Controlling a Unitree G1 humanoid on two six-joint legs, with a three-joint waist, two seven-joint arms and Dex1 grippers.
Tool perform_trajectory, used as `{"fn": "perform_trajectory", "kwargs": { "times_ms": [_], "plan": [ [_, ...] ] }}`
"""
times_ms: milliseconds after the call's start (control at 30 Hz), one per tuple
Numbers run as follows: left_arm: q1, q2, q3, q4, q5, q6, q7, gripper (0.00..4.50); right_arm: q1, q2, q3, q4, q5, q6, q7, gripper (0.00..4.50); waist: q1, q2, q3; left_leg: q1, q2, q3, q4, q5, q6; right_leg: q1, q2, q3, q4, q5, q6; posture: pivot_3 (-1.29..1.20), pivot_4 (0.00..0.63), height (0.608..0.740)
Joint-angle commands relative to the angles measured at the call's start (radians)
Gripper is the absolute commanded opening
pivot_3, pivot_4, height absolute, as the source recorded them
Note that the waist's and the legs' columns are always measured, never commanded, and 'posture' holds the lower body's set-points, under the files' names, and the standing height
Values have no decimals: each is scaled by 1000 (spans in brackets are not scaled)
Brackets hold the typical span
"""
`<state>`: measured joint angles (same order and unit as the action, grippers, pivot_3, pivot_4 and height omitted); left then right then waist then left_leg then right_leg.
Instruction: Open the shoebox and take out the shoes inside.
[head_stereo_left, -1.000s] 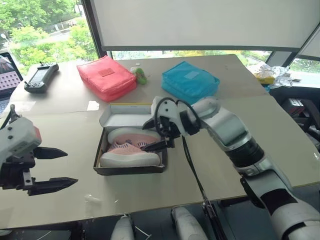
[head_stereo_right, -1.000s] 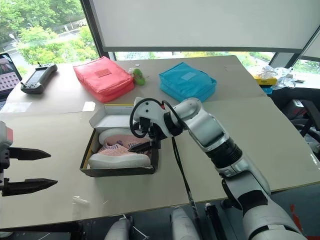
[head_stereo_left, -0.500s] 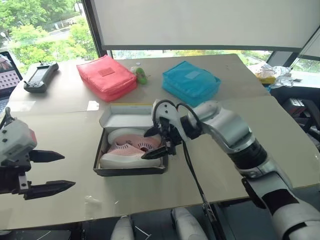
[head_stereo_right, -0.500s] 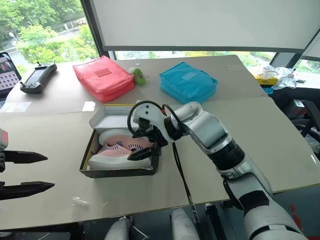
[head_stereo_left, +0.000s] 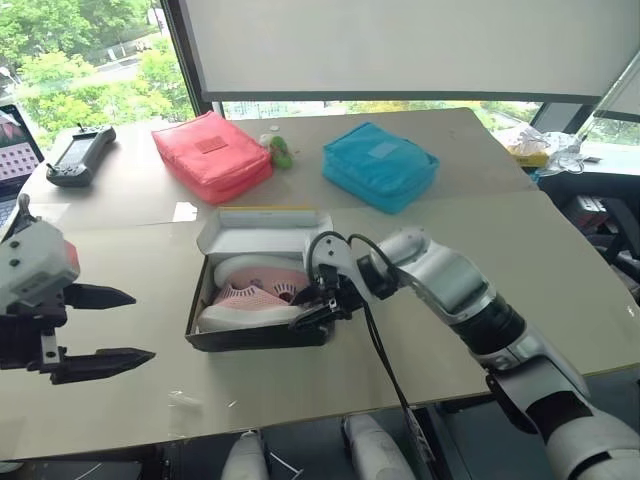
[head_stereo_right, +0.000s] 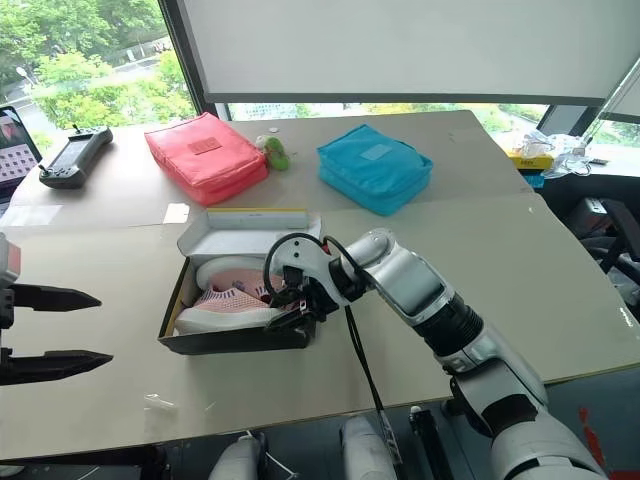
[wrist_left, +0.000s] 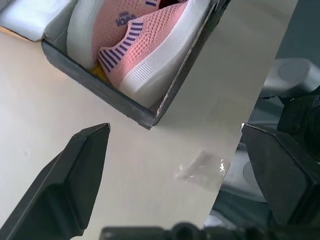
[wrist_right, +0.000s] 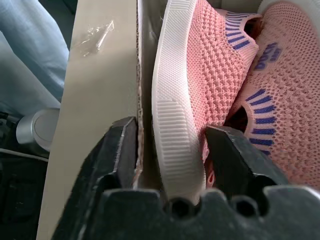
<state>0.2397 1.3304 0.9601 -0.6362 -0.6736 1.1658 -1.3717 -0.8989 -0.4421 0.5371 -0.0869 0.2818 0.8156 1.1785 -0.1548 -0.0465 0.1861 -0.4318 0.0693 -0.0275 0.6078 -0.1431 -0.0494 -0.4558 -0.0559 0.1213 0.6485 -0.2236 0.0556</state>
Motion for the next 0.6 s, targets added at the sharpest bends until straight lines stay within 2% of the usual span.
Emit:
{"fn": "perform_trajectory", "kwargs": {
  "times_ms": [33, 167, 333, 467, 500, 567, 600],
  "plan": [
    [-14, 6, 14, -9, -4, 8, 0, 4500, -14, -18, -40, -31, 31, 49, 7, 1117, 1, 0, 0, 0, 0, 0, 0, 0, 0, 0, 0, 0, 0, 0, 0, 0, 150, 740],
    [-5, -1, 20, -15, 3, 10, -4, 4500, -70, 0, -127, -51, 164, 192, 35, 1117, 2, 0, 0, 0, 0, 0, 1, 0, 0, 0, 0, 0, 0, 1, 0, 0, 150, 740],
    [-16, -4, 7, -12, -6, 5, 5, 4500, -130, 28, -169, 5, 192, 218, 7, 1117, 0, 0, 0, 0, 0, 0, 1, 0, 0, 0, 0, 0, 0, 1, 0, 0, 150, 740],
    [-22, 0, -2, -10, -7, 3, 10, 4500, -137, 30, -146, 58, 135, 131, -13, 2265, 2, 0, 0, -1, 0, 0, 0, 0, 0, 0, 0, 0, 0, 1, 1, 0, 150, 740],
    [-22, 1, -3, -9, -5, 2, 10, 4500, -134, 27, -135, 65, 115, 100, -18, 2704, 2, 0, 0, -1, 0, 0, 0, 0, 0, -1, 0, 0, 0, 2, 5, 0, 150, 740],
    [-23, 3, -6, -5, -2, -1, 9, 4500, -128, 33, -126, 85, 86, 61, -35, 3249, 1, 0, 0, -2, 0, 0, 0, 0, 0, -1, 0, 0, -1, 3, 6, 0, 150, 740],
    [-25, 5, -9, -3, -2, -2, 10, 4500, -124, 32, -118, 90, 73, 42, -36, 3656, 1, 0, 0, -2, 0, 0, -1, 0, 0, -1, 0, 0, -1, 3, 6, 0, 150, 740]
  ]
}}
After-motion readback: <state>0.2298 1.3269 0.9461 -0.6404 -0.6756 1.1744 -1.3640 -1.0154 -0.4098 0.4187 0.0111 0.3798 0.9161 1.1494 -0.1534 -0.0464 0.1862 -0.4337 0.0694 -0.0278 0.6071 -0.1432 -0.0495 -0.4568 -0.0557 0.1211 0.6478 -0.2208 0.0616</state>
